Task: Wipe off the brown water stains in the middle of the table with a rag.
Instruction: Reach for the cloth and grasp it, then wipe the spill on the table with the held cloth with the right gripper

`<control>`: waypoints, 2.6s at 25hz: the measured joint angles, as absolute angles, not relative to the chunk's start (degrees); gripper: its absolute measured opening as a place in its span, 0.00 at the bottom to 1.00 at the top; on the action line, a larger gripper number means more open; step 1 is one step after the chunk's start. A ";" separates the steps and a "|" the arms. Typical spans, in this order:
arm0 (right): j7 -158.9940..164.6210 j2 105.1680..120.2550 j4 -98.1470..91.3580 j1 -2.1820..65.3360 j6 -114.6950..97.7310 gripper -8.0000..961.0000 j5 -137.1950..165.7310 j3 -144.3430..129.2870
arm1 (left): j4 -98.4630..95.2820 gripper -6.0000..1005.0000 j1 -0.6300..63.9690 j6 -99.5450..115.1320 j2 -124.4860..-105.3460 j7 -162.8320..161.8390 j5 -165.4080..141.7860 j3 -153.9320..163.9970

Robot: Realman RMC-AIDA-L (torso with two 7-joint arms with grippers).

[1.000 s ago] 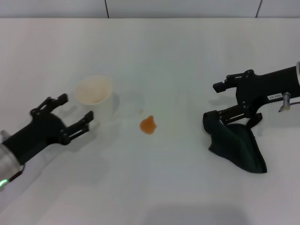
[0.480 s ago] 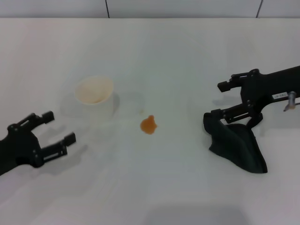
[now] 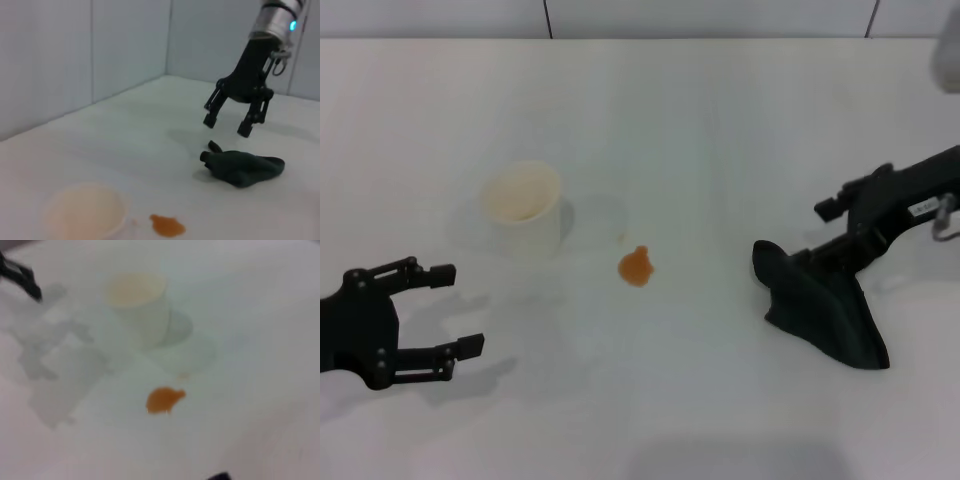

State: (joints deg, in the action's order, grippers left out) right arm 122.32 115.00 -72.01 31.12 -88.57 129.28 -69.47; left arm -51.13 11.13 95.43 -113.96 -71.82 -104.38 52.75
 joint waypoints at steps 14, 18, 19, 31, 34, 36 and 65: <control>138.84 115.36 -73.02 35.35 -87.03 0.84 135.42 -84.33 | -52.60 0.88 14.06 93.39 -116.30 -70.04 -108.83 52.69; 143.42 115.38 -71.01 35.70 -84.78 0.83 139.26 -84.57 | -52.60 0.88 14.11 92.56 -117.07 -69.75 -109.65 52.76; 144.17 115.39 -70.90 35.72 -84.60 0.83 139.75 -84.60 | -52.62 0.88 14.13 92.52 -117.22 -69.75 -109.79 52.73; 146.70 115.58 -70.57 35.80 -84.84 0.63 140.65 -87.72 | -52.60 0.88 14.23 90.98 -117.84 -69.69 -110.04 52.69; 146.43 115.52 -69.90 35.93 -84.59 0.52 140.89 -87.85 | -52.54 0.88 14.24 90.96 -118.03 -69.40 -110.06 52.72; 146.42 115.50 -69.04 36.13 -84.07 0.45 141.71 -87.96 | -52.54 0.88 14.24 90.95 -118.10 -69.16 -110.10 52.82; 138.01 116.14 -49.29 56.61 -64.57 0.10 135.19 -97.54 | -52.58 0.88 14.43 97.20 -116.36 -70.71 -111.63 52.76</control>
State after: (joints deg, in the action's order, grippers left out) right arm 138.01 116.14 -49.29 56.61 -64.57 135.19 -97.54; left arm -52.58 14.43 97.20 -116.36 -70.71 -111.63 52.76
